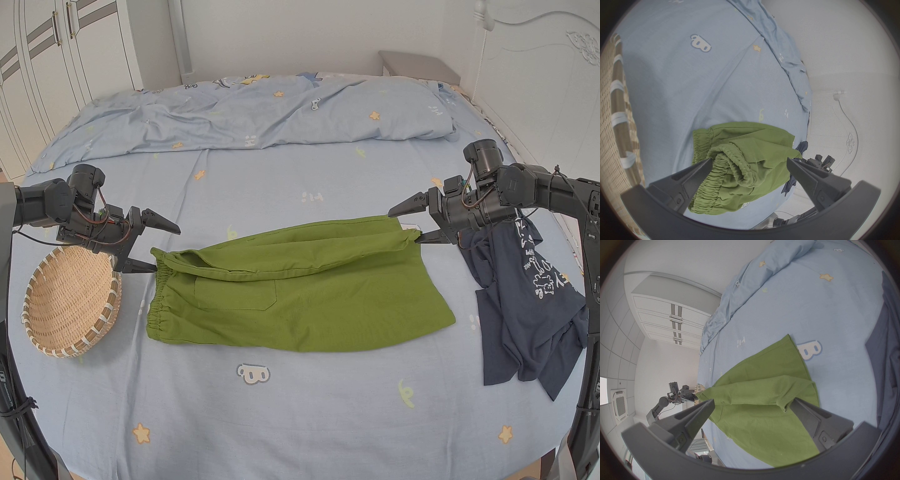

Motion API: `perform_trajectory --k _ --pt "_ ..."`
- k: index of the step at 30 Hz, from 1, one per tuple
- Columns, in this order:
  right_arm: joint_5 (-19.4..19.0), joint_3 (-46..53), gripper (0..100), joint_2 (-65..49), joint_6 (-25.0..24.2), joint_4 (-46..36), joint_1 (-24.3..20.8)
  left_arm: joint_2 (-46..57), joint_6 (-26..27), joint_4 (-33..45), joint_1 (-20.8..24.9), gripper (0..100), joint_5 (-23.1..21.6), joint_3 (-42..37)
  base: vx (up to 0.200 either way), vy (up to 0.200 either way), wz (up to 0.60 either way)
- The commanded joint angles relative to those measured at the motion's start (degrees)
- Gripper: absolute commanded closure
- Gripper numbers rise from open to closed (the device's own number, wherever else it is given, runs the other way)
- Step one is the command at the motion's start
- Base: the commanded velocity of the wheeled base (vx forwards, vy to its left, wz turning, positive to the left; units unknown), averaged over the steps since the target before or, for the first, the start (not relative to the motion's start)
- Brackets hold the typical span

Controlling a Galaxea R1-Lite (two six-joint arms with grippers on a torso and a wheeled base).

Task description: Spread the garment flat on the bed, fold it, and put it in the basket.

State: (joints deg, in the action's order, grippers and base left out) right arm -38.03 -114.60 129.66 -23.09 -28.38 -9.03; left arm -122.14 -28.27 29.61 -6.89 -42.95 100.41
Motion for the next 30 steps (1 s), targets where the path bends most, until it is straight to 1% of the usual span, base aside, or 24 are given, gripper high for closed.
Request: perform_trajectory --k 1,5,7,8,9,11,14,17,21,25,28,29,30 --pt "0.07 0.01 0 -0.02 -2.05 1.22 0.07 0.41 -1.0 -0.17 0.38 0 0.06 0.48 0.0 0.0 0.0" --pt "0.07 0.01 0 -0.02 -4.51 3.33 0.33 1.2 -1.0 1.15 0.21 0 -0.12 -0.39 0.0 0.0 0.0" --pt "0.07 0.01 0 -0.02 -4.68 3.68 0.42 3.05 -0.47 3.88 -0.06 0 -0.82 -0.57 0.0 0.0 0.0" --pt "0.07 0.01 0 -0.02 -4.68 3.68 0.42 3.05 -0.47 3.88 -0.06 0 -0.82 -0.57 0.0 0.0 0.0" --pt "0.15 0.01 0 0.07 -5.3 4.47 0.6 4.45 0.41 7.39 -0.14 0 -2.05 -0.31 0.0 0.0 0.0" --pt "0.33 0.01 0 0.07 -7.58 6.85 0.68 5.33 2.08 9.5 -0.14 0 -2.76 -0.39 0.0 0.0 0.0" --pt "0.51 0.01 0 0.07 -11.8 10.1 1.12 5.33 4.01 10.29 0.74 0 -2.84 -0.57 0.0 0.0 0.0" --pt "0.42 0.01 0 0.33 -13.21 11.42 1.47 4.63 4.19 9.76 1.79 0 -2.76 -0.57 0.0 0.0 0.0" --pt "0.42 0.01 0 0.33 -13.3 11.42 1.39 1.46 4.19 9.24 3.46 0 -2.32 0.31 0.0 0.0 0.0" --pt "0.42 0.01 0 0.33 -13.39 11.5 1.12 -2.32 2.96 5.72 4.69 0 -2.05 2.33 0.0 0.0 0.0" --pt "0.42 0.01 0 0.16 -13.39 11.42 1.12 -5.48 -0.82 2.82 4.6 0 -2.05 5.76 0.0 0.0 0.0" --pt "0.42 0.01 0 0.16 -13.39 11.42 1.12 -5.48 -0.82 2.82 4.6 0 -2.05 5.76 0.0 0.0 0.0" --pt "0.42 0.01 0 -0.11 -13.3 11.24 1.12 -7.15 -3.46 1.5 4.34 0 -2.05 8.39 0.0 0.0 0.0"
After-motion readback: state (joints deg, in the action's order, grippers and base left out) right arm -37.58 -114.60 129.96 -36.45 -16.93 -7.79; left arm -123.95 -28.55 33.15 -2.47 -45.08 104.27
